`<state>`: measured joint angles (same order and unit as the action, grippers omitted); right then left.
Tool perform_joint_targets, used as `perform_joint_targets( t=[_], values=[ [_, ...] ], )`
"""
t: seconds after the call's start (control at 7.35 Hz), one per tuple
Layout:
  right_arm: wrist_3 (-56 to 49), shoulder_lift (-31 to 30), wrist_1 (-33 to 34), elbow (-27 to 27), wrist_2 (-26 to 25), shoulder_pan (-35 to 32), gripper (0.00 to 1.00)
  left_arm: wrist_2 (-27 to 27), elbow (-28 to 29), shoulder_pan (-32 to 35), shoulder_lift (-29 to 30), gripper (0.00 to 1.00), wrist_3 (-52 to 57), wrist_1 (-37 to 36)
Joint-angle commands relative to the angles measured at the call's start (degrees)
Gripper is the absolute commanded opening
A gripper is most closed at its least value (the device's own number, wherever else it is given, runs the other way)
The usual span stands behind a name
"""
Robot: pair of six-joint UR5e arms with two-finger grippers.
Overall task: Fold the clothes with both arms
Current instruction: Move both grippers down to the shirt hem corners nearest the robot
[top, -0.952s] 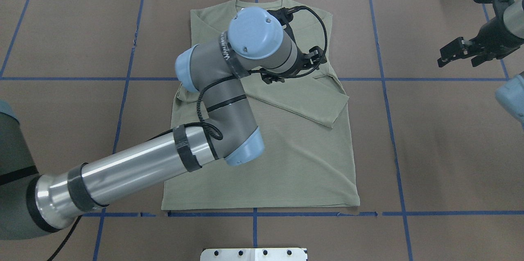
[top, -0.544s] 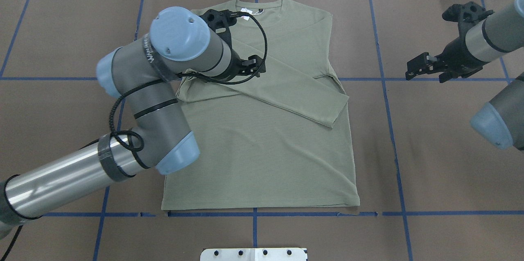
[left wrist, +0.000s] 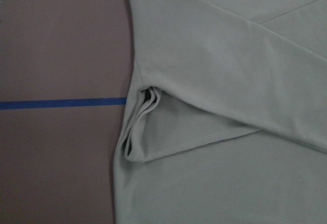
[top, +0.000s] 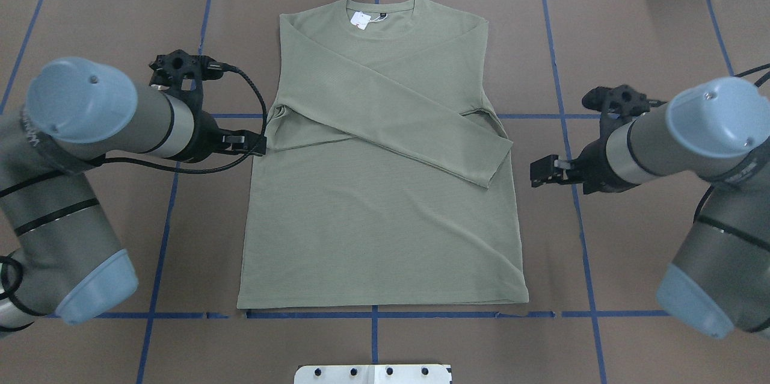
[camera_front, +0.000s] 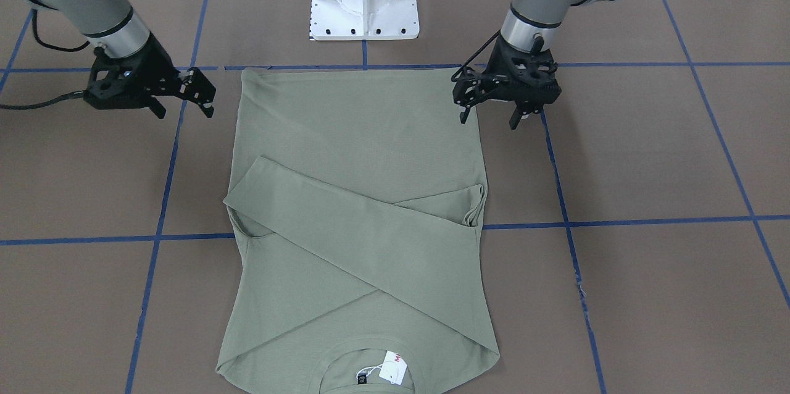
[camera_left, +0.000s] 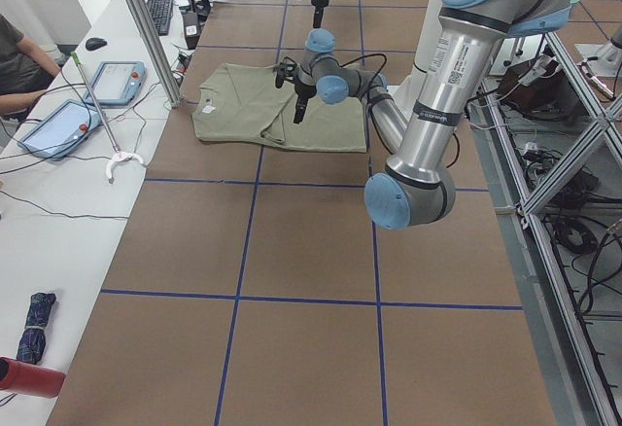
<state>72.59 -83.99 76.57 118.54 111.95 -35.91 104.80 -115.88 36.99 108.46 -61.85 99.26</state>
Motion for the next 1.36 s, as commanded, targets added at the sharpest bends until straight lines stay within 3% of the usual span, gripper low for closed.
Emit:
perform_joint_targets(
  t=[0.0, 0.54, 0.82, 1.09, 1.22],
  values=[
    [8.15, -0.56, 0.16, 1.52, -11.09, 14.32, 1.00, -0.38, -4.34, 0.01, -4.04, 0.99, 0.68, 0.15],
    [8.09, -0.21, 0.07, -3.66, -11.58, 19.30, 0.99, -0.73, -4.70, -0.25, -3.69, 0.99, 0.41, 0.15],
    [8.09, -0.47, 0.07, -3.58, -11.05, 19.21, 0.99, -0.73, -4.79, -0.17, -3.51, 0.99, 0.41, 0.15],
    [8.09, -0.47, 0.07, -3.50, -9.56, 19.21, 0.88, -0.65, -5.58, -0.08, -3.60, 0.99, 0.59, 0.15],
    [8.09, -0.38, 0.07, -3.32, -9.21, 19.21, 0.77, -0.65, -5.67, -0.08, -3.51, 0.99, 0.68, 0.06]
  ],
)
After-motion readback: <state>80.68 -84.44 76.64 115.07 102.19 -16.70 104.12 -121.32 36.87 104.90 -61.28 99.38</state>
